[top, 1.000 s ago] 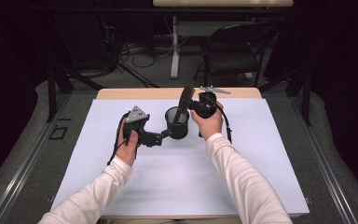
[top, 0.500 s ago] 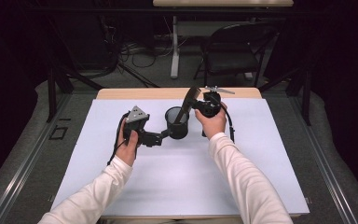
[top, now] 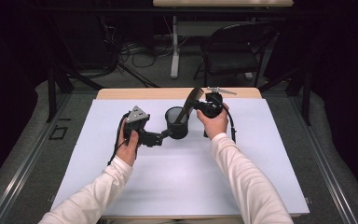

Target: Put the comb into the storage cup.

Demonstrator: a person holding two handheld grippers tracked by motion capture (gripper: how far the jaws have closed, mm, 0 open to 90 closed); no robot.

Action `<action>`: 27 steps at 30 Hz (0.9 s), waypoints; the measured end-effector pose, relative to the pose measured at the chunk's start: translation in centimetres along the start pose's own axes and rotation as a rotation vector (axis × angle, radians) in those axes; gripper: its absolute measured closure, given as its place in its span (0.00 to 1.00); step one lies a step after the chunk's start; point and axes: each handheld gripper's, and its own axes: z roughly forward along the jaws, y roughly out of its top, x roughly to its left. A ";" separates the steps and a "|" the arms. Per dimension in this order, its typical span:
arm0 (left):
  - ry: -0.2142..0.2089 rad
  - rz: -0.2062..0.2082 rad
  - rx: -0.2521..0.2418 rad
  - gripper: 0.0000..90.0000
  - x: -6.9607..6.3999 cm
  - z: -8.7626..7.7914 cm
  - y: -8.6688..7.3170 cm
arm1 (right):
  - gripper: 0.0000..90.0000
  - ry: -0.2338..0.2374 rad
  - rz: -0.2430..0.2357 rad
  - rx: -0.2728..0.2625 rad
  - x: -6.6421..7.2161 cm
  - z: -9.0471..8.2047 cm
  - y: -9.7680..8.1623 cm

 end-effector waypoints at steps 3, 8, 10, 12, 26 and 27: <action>-0.001 -0.002 -0.002 0.01 0.0 0.0 0.0 | 0.89 0.002 0.005 -0.003 -0.1 0.0 0.0; 0.002 -0.001 0.001 0.01 0.0 0.0 0.0 | 0.84 0.009 0.007 -0.006 -0.1 -0.1 0.1; 0.002 0.002 0.001 0.01 0.0 0.0 0.0 | 0.79 0.009 0.004 -0.009 -0.2 -0.1 0.1; 0.003 0.002 0.002 0.01 0.0 0.0 0.0 | 0.75 0.014 0.007 -0.012 -0.2 -0.1 0.1; 0.004 0.004 0.002 0.01 0.0 0.0 0.0 | 0.51 -0.016 -0.031 -0.029 -0.2 -0.2 0.0; 0.004 0.003 0.003 0.01 0.0 0.0 0.0 | 0.50 -0.021 -0.039 -0.029 -0.1 -0.3 -0.1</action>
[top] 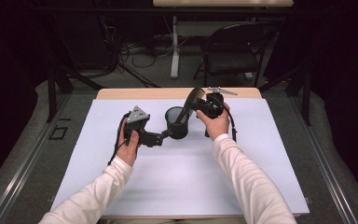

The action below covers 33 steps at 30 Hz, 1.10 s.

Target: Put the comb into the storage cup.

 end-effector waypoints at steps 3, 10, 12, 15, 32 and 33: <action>0.001 -0.001 0.001 0.01 0.0 0.0 0.0 | 0.46 0.001 -0.024 0.001 0.1 -0.1 -0.1; 0.002 0.000 0.001 0.01 0.0 0.0 0.0 | 0.42 -0.001 -0.060 0.002 0.0 -0.3 -0.1; 0.002 0.000 0.000 0.01 0.0 0.0 0.0 | 0.42 -0.003 -0.066 0.001 0.0 -0.4 0.0; 0.002 -0.004 0.000 0.01 0.0 0.0 0.0 | 0.43 -0.007 -0.072 0.001 0.0 -0.6 0.0; 0.004 -0.004 -0.001 0.01 0.1 0.0 0.0 | 0.42 -0.038 -0.138 0.032 -0.1 -1.5 0.1; 0.004 -0.004 0.000 0.01 0.1 0.0 0.0 | 0.42 -0.033 -0.134 0.033 -0.1 -1.5 0.1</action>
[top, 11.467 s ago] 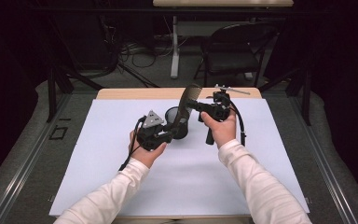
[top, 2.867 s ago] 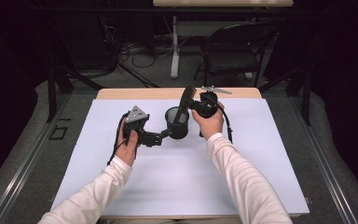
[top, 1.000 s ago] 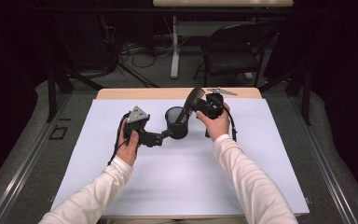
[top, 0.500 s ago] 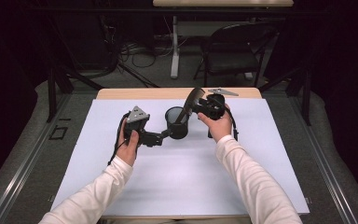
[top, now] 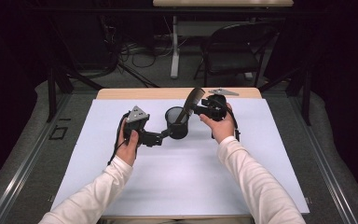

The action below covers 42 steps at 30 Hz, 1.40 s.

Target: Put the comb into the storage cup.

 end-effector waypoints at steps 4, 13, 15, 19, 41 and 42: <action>0.000 0.000 0.000 0.01 0.0 0.0 0.0 | 0.42 -0.018 -0.024 0.001 -0.2 -0.3 0.1; 0.000 -0.004 -0.001 0.01 0.1 -0.2 0.0 | 0.40 -0.018 -0.034 0.012 -0.3 -1.0 0.0; 0.002 -0.003 -0.001 0.01 0.1 -0.2 0.0 | 0.37 -0.020 -0.038 0.010 -0.4 -1.1 -0.1; 0.002 -0.003 -0.002 0.01 0.1 -0.3 0.0 | 0.32 -0.027 -0.050 0.013 -0.5 -1.4 -0.3; 0.002 -0.006 0.008 0.01 1.0 -1.3 0.0 | 0.00 -0.070 -0.145 0.000 0.6 -3.9 0.1; 0.001 -0.004 0.011 0.01 1.1 -1.4 0.0 | 0.00 -0.069 -0.139 -0.002 0.6 -3.9 0.2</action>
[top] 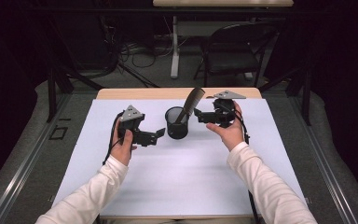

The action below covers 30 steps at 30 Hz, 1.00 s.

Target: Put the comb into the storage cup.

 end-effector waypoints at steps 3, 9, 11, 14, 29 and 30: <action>0.001 -0.005 0.001 0.01 0.2 -0.3 -0.1 | 0.00 0.012 -0.016 0.005 0.0 -0.4 0.1; 0.004 -0.007 0.001 0.01 0.7 -1.0 -0.2 | 0.00 0.009 -0.065 0.020 0.3 -1.3 0.2; 0.010 -0.008 0.000 0.01 1.0 -1.3 -0.3 | 0.00 0.007 -0.073 0.018 0.3 -1.5 0.2; 0.017 -0.013 0.001 0.01 1.4 -1.7 -0.3 | 0.00 0.008 -0.077 0.010 0.2 -2.0 0.3; 0.024 -0.035 0.006 0.01 3.0 -3.7 -1.0 | 0.00 0.029 -0.096 0.017 -0.5 -4.8 -0.2; 0.025 -0.034 0.007 0.01 3.0 -3.9 -1.1 | 0.00 0.028 -0.101 0.017 -0.5 -4.9 -0.2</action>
